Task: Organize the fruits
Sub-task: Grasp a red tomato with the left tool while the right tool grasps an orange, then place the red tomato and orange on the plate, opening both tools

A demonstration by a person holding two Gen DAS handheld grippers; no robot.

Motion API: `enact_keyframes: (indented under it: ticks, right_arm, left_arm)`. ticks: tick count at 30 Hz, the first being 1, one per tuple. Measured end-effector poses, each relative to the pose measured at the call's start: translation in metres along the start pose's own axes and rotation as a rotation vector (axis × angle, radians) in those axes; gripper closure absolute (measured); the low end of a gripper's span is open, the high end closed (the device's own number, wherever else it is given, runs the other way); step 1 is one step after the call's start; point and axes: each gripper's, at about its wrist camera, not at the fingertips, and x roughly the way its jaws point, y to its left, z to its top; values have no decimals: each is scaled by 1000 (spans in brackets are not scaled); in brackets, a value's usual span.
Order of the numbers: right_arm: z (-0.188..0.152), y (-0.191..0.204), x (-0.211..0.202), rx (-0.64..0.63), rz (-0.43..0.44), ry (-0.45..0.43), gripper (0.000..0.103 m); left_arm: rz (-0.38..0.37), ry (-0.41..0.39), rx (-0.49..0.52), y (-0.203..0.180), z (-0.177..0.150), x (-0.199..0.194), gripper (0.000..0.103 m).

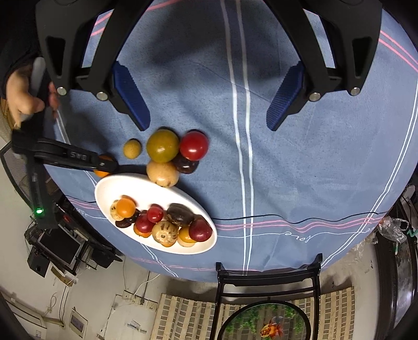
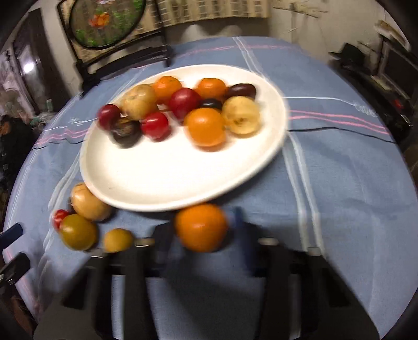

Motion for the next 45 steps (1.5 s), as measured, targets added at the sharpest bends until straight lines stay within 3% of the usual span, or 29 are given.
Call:
enact_keyframes:
  ticks: [7,11,19,20,22,23,36,45]
  right_arm:
    - [-28,-1,-42,4,77,-34,66]
    - [-40,-7,-52,20,98,-30,66]
    - [-49,-14,-62,63,133,-63,65]
    - [-50,-14,-62,65,135,-60,66]
    - [-51,-15,-61,64,137,-50,66]
    - [-52,-15,-60,64,137,-48,65]
    - [-53,-1,-70,37,150,-63,65]
    - [-50,18,-72,-5,165,-70,65]
  left_arm:
    - [61,26,91,0,7,22,13]
    - [7,96,102,-2,12,49,43]
    - [-8,113,141,-10,15,70,45]
    - [-10,108,139,-10,16,69,49]
    - [-29,79,139,-10,17,63,70]
    - [-48,74,138,-10,17,60,73]
    - [-82,44,130,-19,-2,23,73]
    - [-78,-9,144,-23,2,2,73]
